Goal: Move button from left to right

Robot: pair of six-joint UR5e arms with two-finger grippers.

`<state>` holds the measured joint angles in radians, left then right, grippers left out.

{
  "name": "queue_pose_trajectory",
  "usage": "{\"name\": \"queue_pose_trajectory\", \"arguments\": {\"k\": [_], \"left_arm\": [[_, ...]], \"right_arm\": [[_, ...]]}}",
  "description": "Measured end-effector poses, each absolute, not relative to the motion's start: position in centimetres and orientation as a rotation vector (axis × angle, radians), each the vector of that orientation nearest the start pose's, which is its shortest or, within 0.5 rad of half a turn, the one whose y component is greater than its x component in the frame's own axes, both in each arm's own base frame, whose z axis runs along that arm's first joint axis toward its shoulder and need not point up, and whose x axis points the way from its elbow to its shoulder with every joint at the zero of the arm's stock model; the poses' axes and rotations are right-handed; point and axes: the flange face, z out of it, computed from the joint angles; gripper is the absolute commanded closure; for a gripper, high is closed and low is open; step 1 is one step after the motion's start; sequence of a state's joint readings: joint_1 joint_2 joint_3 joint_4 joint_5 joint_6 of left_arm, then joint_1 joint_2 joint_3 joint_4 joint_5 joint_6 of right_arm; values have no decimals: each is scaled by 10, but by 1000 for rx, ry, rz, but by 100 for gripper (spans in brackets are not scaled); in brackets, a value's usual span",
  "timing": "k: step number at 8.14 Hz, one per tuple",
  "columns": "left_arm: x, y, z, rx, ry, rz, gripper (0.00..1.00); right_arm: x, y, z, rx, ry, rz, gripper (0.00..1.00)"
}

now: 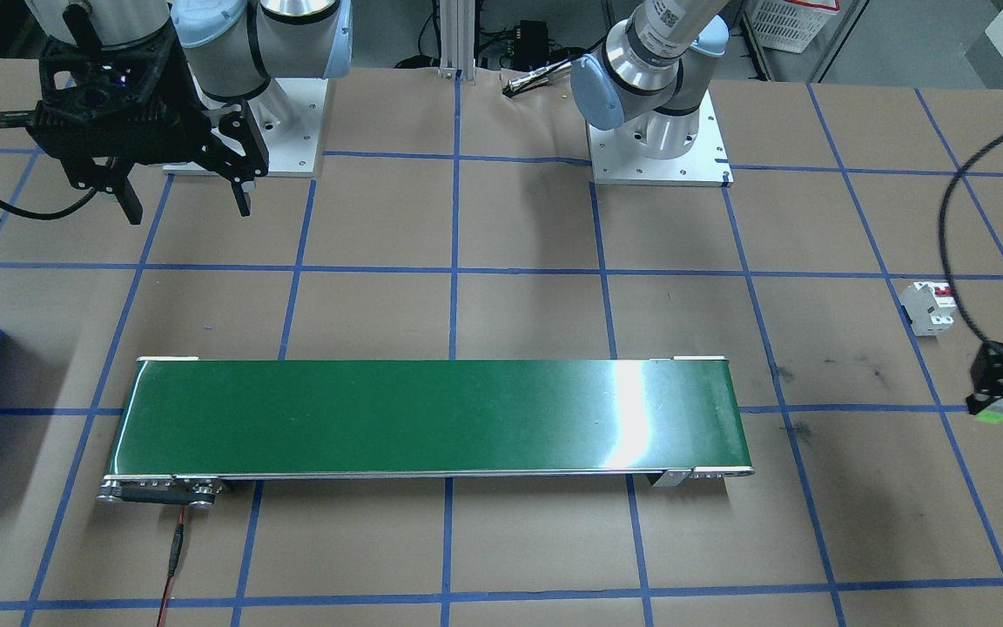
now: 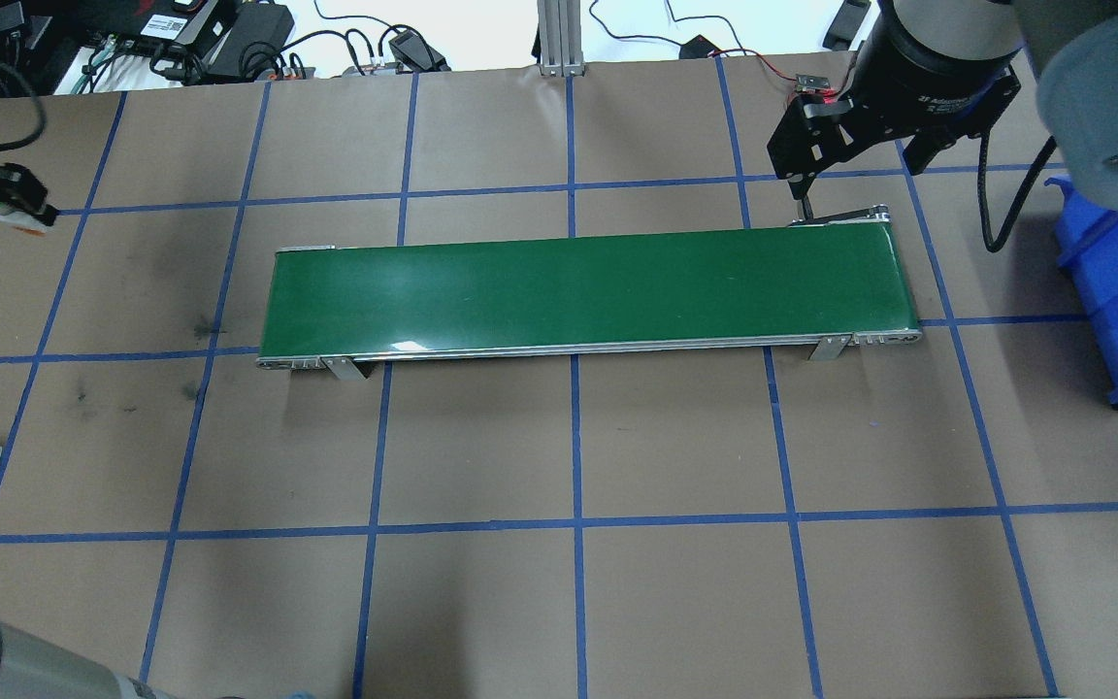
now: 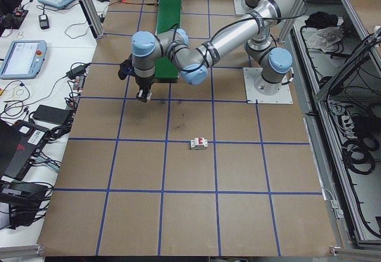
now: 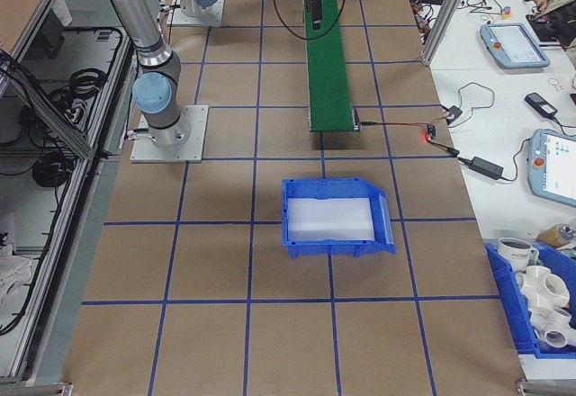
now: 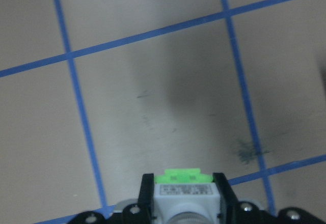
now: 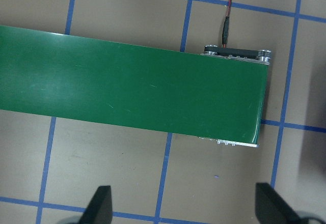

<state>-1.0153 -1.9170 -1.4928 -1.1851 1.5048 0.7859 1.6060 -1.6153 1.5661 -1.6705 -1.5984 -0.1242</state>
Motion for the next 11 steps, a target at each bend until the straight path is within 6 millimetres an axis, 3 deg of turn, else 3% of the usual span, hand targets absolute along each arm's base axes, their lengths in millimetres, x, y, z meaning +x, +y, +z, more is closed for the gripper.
{"name": "queue_pose_trajectory", "arguments": {"k": [3, 4, 5, 7, 9, 10, 11], "left_arm": [[55, -617, 345, 252, 3133, -222, 92], [10, -616, 338, 197, 3148, -212, 92], [-21, -612, 328, 152, 3160, -204, 92], [-51, -593, 294, 118, 3169, -189, 90], [-57, -576, 262, 147, 3165, -181, 89], [-58, -572, 256, 151, 3162, -174, 76], [-57, -570, 253, 148, 3150, -162, 70]], "right_arm": [[148, -481, 523, -250, 3157, -234, 0], [148, -481, 523, -250, 3157, -234, 0], [148, -481, 523, -250, 3157, -234, 0], [148, -481, 523, -249, 3157, -234, 0], [148, -481, 523, -249, 3157, -234, 0], [148, -481, 523, -249, 3157, -234, 0], [148, -481, 523, -250, 3157, -235, 0]]}}
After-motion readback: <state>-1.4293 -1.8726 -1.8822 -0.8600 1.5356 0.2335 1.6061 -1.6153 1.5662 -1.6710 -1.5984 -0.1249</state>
